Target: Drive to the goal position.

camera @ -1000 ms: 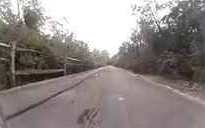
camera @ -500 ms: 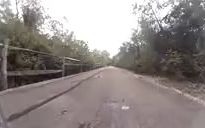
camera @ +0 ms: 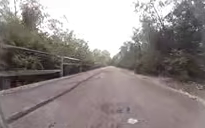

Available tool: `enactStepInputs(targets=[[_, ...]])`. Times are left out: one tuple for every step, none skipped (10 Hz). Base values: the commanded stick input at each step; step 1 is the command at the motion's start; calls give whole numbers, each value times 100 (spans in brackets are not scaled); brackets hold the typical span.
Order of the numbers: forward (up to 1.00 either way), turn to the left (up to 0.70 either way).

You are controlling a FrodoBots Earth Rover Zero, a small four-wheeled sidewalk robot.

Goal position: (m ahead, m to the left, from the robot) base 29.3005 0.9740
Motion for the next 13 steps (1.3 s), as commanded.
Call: enactStepInputs(targets=[[70,-19],[70,-28],[70,-31],[70,0],[70,0],[70,0],[70,0],[70,0],[70,0],[70,0],[70,0],[70,0],[70,0]])
